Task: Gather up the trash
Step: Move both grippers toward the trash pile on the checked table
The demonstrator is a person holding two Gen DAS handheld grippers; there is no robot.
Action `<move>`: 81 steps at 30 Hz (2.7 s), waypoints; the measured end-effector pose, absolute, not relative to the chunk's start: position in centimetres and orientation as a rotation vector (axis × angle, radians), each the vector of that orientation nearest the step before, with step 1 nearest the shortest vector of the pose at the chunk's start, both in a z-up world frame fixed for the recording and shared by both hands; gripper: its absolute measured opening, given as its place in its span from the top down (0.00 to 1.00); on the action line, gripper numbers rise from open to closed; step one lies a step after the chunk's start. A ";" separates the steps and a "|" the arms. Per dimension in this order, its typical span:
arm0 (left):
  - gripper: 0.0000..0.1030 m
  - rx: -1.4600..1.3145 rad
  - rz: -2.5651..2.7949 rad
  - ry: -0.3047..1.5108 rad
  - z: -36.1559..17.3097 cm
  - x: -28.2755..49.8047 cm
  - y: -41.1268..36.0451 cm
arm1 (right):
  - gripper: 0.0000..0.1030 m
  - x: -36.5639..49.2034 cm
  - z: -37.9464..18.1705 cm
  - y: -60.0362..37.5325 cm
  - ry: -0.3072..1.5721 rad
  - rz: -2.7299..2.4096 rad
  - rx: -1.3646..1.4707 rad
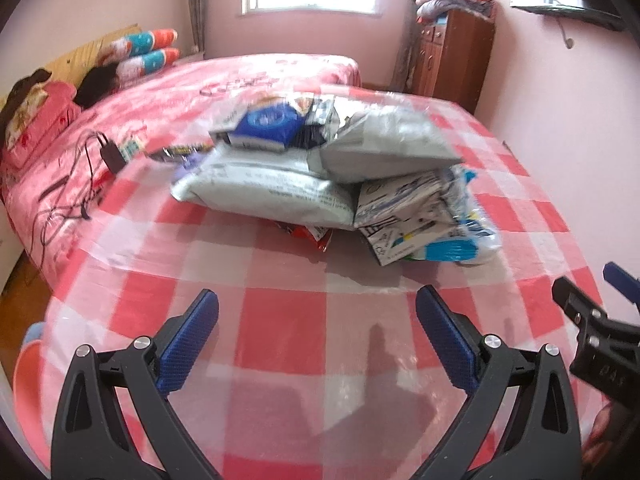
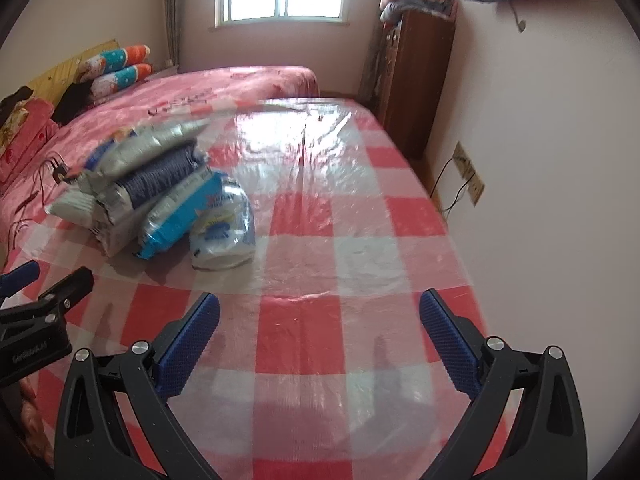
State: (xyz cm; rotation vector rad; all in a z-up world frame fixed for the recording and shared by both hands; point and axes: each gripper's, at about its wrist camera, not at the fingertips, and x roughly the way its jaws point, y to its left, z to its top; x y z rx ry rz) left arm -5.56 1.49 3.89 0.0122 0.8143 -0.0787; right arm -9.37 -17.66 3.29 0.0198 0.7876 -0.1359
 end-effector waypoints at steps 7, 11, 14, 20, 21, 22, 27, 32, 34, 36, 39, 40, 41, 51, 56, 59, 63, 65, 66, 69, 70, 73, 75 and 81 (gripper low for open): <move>0.04 0.005 -0.099 0.737 7.0 -8.8 2.9 | 0.05 -12.3 6.8 -16.2 0.684 -0.130 -0.011; 0.04 -0.005 -0.092 0.693 8.7 -10.2 3.9 | 0.05 -13.6 8.6 -15.7 0.637 -0.130 -0.023; 0.04 -0.021 -0.088 0.666 9.8 -11.1 4.5 | 0.05 -14.8 9.7 -15.3 0.601 -0.129 -0.026; 0.04 -0.042 -0.084 0.613 11.8 -12.9 5.9 | 0.05 -16.8 11.7 -14.0 0.540 -0.126 -0.042; 0.04 -0.044 -0.085 0.610 11.9 -13.1 6.0 | 0.05 -17.2 12.1 -13.8 0.531 -0.124 -0.045; 0.04 -0.046 -0.087 0.606 12.1 -13.3 6.1 | 0.05 -17.5 12.4 -13.8 0.524 -0.120 -0.045; 0.04 -0.045 -0.087 0.585 12.7 -14.1 6.6 | 0.05 -18.5 13.4 -13.5 0.499 -0.123 -0.036; 0.04 -0.038 -0.094 0.571 13.1 -14.7 6.5 | 0.05 -19.3 14.1 -13.5 0.475 -0.135 -0.025; 0.04 -0.038 -0.096 0.568 13.2 -14.8 6.4 | 0.05 -19.5 14.2 -13.7 0.469 -0.140 -0.025; 0.04 -0.037 -0.098 0.564 13.3 -15.0 6.4 | 0.05 -19.7 14.3 -13.6 0.463 -0.145 -0.028; 0.04 -0.034 -0.101 0.555 13.4 -15.3 6.3 | 0.05 -19.9 14.4 -13.4 0.461 -0.147 -0.033; 0.04 -0.033 -0.101 0.553 13.5 -15.4 6.3 | 0.05 -19.9 14.4 -13.4 0.462 -0.145 -0.032; 0.04 -0.032 -0.100 0.550 13.5 -15.4 6.3 | 0.05 -19.9 14.4 -13.5 0.464 -0.144 -0.032; 0.04 -0.033 -0.102 0.549 13.5 -15.6 6.2 | 0.05 -20.0 14.2 -13.5 0.476 -0.163 -0.037; 0.04 -0.033 -0.099 0.553 13.4 -15.7 6.3 | 0.05 -19.9 13.9 -13.3 0.479 -0.171 -0.048; 0.04 -0.035 -0.098 0.558 13.2 -15.7 6.4 | 0.05 -19.7 13.5 -13.2 0.484 -0.174 -0.052; 0.04 -0.037 -0.100 0.564 12.9 -15.4 6.3 | 0.05 -19.3 13.0 -13.4 0.498 -0.177 -0.051; 0.04 -0.040 -0.102 0.573 12.5 -15.1 6.3 | 0.05 -19.0 12.5 -13.6 0.506 -0.183 -0.054; 0.04 -0.041 -0.103 0.579 12.3 -14.9 6.3 | 0.05 -18.8 12.3 -13.7 0.513 -0.181 -0.054; 0.04 -0.030 -0.107 0.594 11.5 -14.3 6.1 | 0.05 -18.1 11.3 -14.1 0.538 -0.154 -0.045; 0.04 -0.026 -0.103 0.596 11.3 -14.1 6.1 | 0.05 -17.9 11.1 -14.3 0.547 -0.144 -0.040; 0.04 -0.037 -0.101 0.616 10.5 -13.1 6.7 | 0.05 -16.6 9.6 -15.1 0.592 -0.097 0.003; 0.04 -0.055 -0.102 0.638 9.9 -12.3 7.4 | 0.05 -15.8 8.6 -15.5 0.624 -0.061 0.040; 0.04 -0.104 -0.128 0.673 9.5 -9.1 9.4 | 0.05 -12.8 6.5 -17.1 0.699 0.065 0.188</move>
